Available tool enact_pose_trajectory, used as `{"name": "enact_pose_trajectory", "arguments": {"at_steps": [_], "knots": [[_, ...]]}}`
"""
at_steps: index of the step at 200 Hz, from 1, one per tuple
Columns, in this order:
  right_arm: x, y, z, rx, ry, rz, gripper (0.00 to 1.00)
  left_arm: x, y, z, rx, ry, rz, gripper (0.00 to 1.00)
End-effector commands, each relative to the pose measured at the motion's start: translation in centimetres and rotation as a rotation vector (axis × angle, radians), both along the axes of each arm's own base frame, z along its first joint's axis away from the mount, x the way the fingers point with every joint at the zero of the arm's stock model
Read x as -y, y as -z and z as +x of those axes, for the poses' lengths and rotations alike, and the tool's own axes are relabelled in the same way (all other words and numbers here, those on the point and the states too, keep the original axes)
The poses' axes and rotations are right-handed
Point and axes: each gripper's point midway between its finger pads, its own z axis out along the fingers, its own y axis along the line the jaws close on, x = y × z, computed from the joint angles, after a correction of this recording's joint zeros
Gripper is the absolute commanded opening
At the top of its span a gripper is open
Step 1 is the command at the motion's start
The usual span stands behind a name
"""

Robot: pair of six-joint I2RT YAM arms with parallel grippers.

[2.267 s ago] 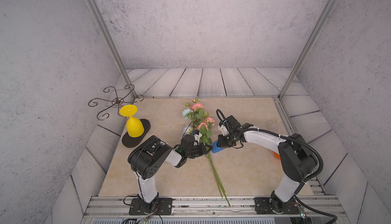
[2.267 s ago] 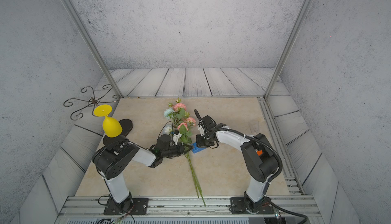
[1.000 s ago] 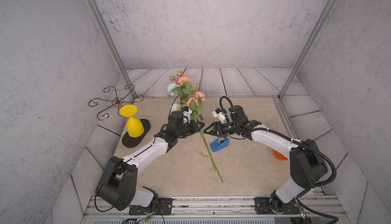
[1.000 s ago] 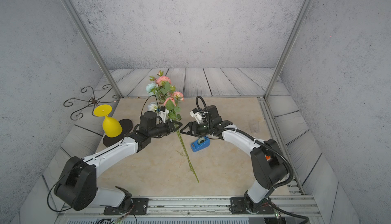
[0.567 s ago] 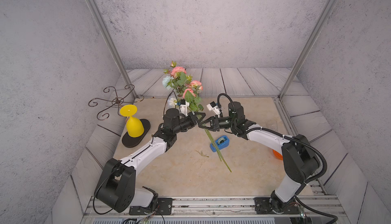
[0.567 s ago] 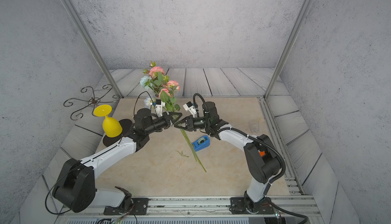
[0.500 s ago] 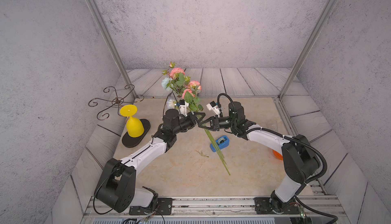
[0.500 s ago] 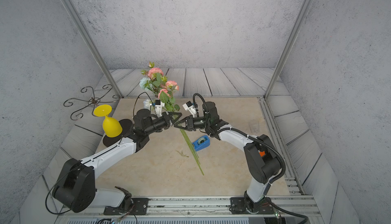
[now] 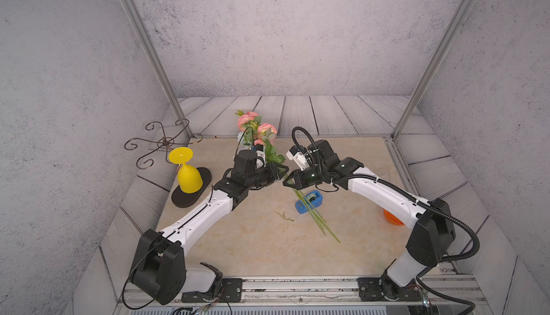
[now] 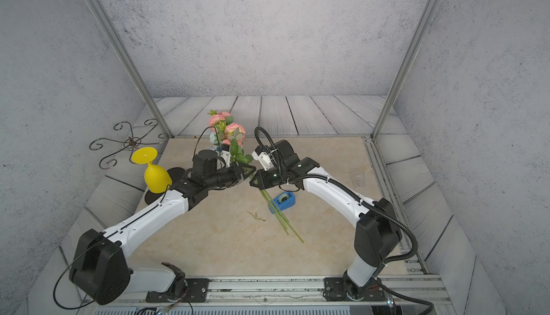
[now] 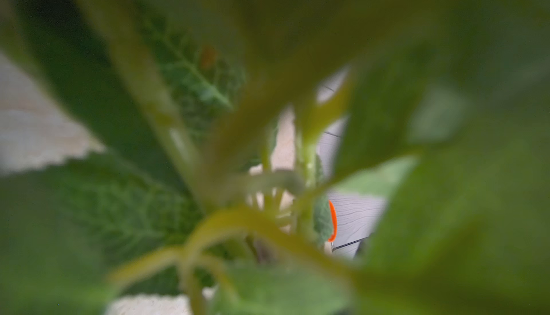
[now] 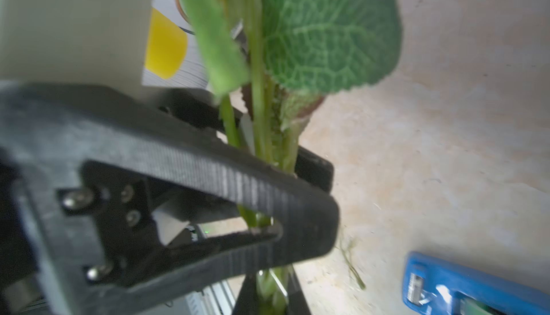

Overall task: Wrap bouquets with tape
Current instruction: Wrap the tape around the bouquet.

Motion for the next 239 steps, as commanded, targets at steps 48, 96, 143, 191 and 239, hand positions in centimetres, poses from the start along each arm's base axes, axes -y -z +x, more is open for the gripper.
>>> {"name": "enact_pose_trajectory", "arguments": {"at_steps": [48,96,143,191,239], "knots": [[1.5,2.6,-0.8,0.143,-0.008,-0.273,0.00,3.5,3.2,-1.7,-0.140,0.068,0.068,0.31],[0.5,5.4,-2.2,0.051,-0.029,-0.198,0.00,3.9,3.7,-1.7,-0.162,0.041,0.016,0.28],[-1.0,7.3,-3.3,-0.018,-0.113,-0.164,0.00,5.4,5.5,-2.8,-0.238,0.112,-0.009,0.01],[-2.2,8.0,-3.1,-0.038,-0.159,-0.150,0.00,4.1,5.8,-3.0,-0.230,0.116,0.021,0.00],[-5.3,10.2,-1.8,-0.144,-0.114,-0.068,0.07,-2.2,7.0,-0.9,-0.200,-0.010,0.066,0.00]]}}
